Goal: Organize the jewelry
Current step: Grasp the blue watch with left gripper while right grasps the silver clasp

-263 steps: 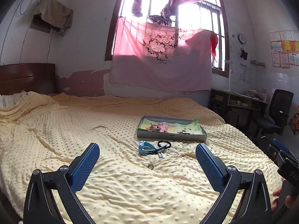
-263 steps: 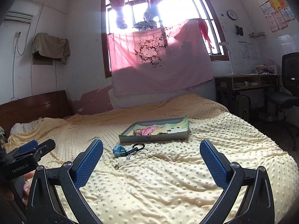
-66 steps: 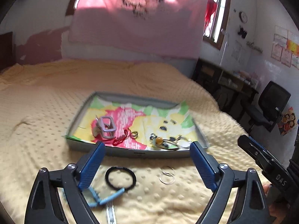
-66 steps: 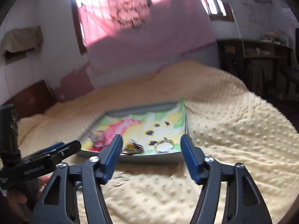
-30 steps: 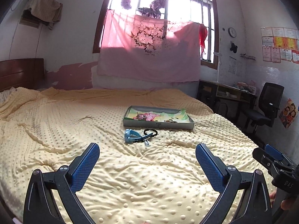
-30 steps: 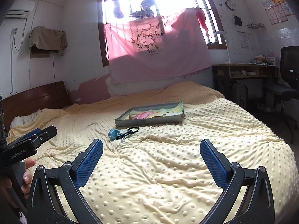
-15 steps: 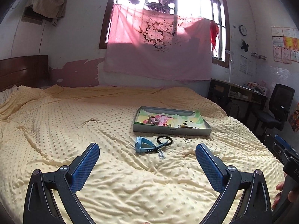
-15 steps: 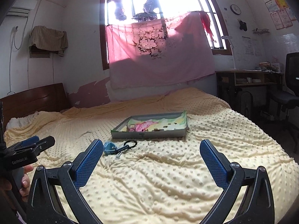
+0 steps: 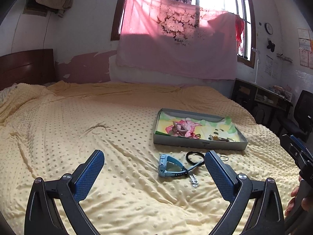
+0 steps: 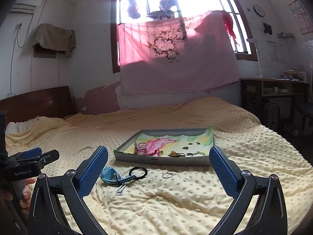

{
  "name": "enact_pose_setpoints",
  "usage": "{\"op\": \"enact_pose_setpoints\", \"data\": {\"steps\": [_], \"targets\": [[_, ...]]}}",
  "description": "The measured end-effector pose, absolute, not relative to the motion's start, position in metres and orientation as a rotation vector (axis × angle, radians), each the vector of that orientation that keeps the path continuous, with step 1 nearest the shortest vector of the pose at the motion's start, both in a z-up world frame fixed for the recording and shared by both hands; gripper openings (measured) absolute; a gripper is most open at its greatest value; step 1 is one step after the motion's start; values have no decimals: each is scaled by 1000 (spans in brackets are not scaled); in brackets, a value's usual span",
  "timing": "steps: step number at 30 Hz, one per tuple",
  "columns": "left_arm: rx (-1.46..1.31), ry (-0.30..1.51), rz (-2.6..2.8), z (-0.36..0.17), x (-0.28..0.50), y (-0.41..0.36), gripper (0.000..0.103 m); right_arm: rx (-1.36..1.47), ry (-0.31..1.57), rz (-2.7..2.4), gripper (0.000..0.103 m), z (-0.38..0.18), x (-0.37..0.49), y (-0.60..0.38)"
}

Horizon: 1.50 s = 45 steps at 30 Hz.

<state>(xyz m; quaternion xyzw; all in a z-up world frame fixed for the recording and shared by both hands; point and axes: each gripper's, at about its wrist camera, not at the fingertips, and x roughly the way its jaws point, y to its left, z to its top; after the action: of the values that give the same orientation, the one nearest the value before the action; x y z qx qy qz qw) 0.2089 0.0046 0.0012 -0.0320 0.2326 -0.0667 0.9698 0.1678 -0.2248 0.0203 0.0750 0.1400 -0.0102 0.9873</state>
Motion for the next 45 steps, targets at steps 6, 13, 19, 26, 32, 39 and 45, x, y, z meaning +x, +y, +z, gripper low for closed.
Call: {"op": "enact_pose_setpoints", "data": {"steps": [6, 13, 19, 26, 32, 39, 45], "targets": [[-47, 540, -176, -27, 246, 9, 102, 150, 341, 30, 102, -9, 209, -211], [-42, 659, -286, -63, 281, 4, 73, 145, 466, 108, 67, -43, 241, -192], [-63, 742, -360, -87, 300, -4, 52, 90, 597, 212, 52, -68, 261, -172], [-84, 794, -429, -95, 318, -14, 34, 56, 705, 301, 43, -87, 274, -157], [-107, 828, -451, -102, 329, -14, 25, 41, 756, 332, 36, -95, 279, -150], [-144, 854, -442, -111, 342, -11, 18, 9, 802, 335, 28, -100, 294, -141], [-125, 841, -422, -108, 338, -14, 18, 56, 770, 337, 14, -96, 288, -149]]}}
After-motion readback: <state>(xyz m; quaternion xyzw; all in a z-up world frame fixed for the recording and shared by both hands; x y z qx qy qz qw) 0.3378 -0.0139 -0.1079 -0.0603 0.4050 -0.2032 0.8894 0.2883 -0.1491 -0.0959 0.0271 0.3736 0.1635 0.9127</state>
